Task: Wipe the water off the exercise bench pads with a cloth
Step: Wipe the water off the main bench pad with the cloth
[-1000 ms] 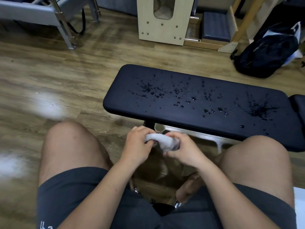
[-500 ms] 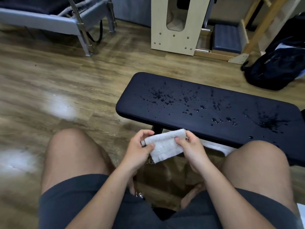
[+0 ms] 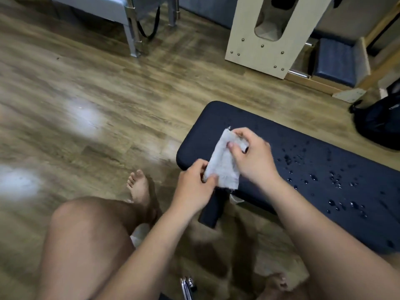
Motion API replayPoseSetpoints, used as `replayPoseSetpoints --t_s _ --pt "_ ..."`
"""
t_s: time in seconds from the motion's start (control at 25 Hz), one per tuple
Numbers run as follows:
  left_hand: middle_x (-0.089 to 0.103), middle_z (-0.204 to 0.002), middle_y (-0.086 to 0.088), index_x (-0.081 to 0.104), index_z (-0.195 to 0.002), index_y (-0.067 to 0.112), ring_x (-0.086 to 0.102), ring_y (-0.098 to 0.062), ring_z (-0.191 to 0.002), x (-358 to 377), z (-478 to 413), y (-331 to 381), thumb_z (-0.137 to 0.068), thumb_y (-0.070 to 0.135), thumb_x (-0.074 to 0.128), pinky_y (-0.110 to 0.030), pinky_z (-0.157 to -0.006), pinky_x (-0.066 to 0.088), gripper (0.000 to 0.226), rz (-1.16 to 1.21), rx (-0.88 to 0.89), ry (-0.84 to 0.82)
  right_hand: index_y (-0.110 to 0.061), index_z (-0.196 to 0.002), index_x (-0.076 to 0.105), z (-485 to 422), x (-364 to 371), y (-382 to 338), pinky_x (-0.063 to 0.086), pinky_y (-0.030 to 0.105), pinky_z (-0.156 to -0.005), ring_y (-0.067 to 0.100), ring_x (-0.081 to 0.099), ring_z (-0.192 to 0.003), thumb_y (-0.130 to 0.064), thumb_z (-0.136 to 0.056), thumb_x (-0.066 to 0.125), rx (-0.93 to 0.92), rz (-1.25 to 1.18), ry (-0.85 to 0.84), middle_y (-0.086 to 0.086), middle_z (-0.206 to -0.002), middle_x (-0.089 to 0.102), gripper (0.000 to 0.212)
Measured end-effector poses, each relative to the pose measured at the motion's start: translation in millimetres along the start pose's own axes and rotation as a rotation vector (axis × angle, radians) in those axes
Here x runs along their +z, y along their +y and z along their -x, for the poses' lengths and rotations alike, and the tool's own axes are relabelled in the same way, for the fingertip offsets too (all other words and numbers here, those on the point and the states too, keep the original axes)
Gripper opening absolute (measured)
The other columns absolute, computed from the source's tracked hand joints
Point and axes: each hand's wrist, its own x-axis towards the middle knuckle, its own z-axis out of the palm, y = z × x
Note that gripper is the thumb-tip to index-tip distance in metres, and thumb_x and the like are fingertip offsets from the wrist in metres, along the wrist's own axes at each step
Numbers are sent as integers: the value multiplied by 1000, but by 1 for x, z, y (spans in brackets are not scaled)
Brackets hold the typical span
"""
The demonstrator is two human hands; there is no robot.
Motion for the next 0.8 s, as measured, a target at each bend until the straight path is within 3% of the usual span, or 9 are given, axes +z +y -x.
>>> replayPoseSetpoints --t_s 0.16,0.28,0.4,0.52,0.64,0.8 --pt "62 -75 6 57 -89 24 56 -13 -68 -8 -45 -18 -86 20 58 -34 -66 50 5 -127 -31 -48 -24 -103 62 -49 44 11 40 28 -71 17 49 -79 -21 -91 57 87 107 -50 -2 -89 62 13" --pt "52 -89 7 60 -94 19 52 -18 -91 -11 -66 -22 -84 22 58 -40 -84 48 11 -283 -14 -45 -24 -111 59 -61 58 24 43 31 -72 20 55 -89 -24 -92 56 99 185 -50 3 -100 60 19" --pt "47 -105 4 60 -110 20 44 -22 -111 -13 -87 -24 -83 25 62 -39 -99 38 28 -338 -16 53 -25 -125 54 -61 58 28 47 41 -85 24 49 -109 -28 -89 58 22 462 2 2 -123 52 37" --pt "50 -134 -6 51 -134 15 45 -27 -125 -7 -110 -33 -90 32 48 -43 -106 37 48 -206 -20 129 -10 -133 52 -29 86 23 43 50 -100 37 46 -128 -28 -88 50 -52 650 -60 18 -138 50 48" --pt "34 -157 3 32 -150 24 37 -22 -140 6 -117 -45 -94 42 31 -37 -110 31 59 -253 -57 38 4 -141 39 -5 119 20 32 58 -108 46 31 -137 -26 -86 32 50 725 -264 32 -145 36 62" --pt "19 -163 14 22 -154 35 29 -14 -146 8 -123 -51 -90 52 19 -36 -114 27 66 -229 -90 -1 -2 -150 -4 -31 112 21 -7 50 -118 41 -12 -145 -40 -84 -7 92 810 -402 27 -156 -8 76"
